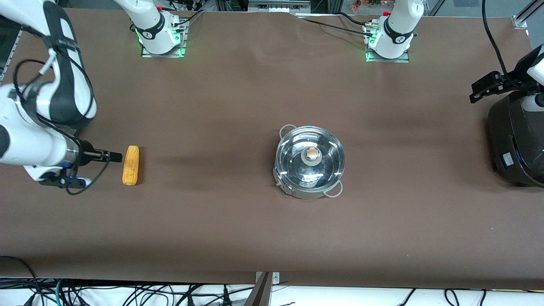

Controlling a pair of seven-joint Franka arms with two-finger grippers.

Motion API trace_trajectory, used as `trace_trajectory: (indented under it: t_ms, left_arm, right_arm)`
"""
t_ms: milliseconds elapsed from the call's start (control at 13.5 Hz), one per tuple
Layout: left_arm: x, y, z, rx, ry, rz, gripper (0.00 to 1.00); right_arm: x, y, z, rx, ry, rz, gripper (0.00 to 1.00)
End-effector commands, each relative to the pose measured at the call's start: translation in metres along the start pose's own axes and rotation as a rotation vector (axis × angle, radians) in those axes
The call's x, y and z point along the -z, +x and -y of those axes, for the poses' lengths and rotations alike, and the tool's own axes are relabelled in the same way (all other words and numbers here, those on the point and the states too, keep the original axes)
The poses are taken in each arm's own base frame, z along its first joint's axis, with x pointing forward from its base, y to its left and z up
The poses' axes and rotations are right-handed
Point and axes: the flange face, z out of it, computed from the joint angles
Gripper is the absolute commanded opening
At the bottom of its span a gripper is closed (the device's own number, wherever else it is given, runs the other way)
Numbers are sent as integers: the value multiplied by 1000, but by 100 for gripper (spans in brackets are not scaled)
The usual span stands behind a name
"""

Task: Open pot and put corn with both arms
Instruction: 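Reach the right gripper down to the yellow corn cob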

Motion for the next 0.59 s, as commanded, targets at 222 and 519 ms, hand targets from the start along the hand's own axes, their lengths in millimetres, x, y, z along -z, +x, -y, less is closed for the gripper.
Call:
trace_trajectory:
  t_ms: [222,519]
  left_arm:
    - [4,-1,3,-18,-21,7,100]
    - [-7,6,1,-27,-23,26,100]
  right_arm:
    - [-63,7,-8,28,16,-59,100]
    - [-108,4,-28,71,23,-102,100]
